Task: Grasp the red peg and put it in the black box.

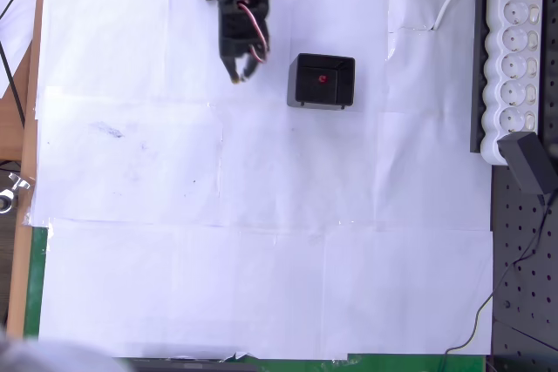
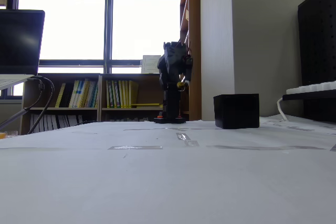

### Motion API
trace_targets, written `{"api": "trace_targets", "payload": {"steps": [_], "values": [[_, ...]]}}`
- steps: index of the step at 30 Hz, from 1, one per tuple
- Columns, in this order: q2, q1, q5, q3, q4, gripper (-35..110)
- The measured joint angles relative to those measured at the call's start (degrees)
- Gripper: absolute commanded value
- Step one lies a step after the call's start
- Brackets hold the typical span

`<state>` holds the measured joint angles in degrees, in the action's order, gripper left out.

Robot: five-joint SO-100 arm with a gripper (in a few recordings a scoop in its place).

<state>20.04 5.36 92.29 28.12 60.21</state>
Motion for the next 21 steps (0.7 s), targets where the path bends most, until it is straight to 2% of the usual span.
{"api": "trace_targets", "payload": {"steps": [5,15,21], "values": [[-13.4,0.7,-0.3,-11.5,2.9,0],[-25.3,2.8,-3.5,-20.7,18.5,0],[-28.0,-1.1,-3.9,-23.5,19.0,0]]}}
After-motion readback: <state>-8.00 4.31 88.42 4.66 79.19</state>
